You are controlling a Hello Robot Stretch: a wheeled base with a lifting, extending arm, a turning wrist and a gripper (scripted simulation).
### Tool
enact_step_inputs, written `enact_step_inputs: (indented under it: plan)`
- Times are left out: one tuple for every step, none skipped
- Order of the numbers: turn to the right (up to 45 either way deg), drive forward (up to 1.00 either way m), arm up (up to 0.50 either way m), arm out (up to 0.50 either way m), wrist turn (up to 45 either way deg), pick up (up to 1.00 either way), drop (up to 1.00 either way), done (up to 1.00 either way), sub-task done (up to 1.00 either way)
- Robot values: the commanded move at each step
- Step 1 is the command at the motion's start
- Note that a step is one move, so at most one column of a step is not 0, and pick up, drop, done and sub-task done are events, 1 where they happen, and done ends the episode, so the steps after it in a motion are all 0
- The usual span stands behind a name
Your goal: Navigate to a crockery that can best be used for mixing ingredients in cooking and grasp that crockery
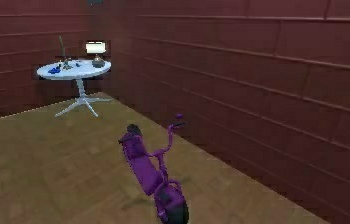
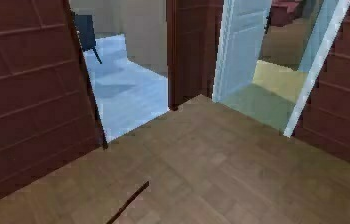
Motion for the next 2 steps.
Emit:
enact_step_inputs:
  plan:
    - [-30.0, 0.0, 0.0, 0.0, 0.0, 0.0, 0.0, 0.0, 0.0]
    - [0.0, 1.0, 0.0, 0.0, 0.0, 0.0, 0.0, 0.0, 0.0]
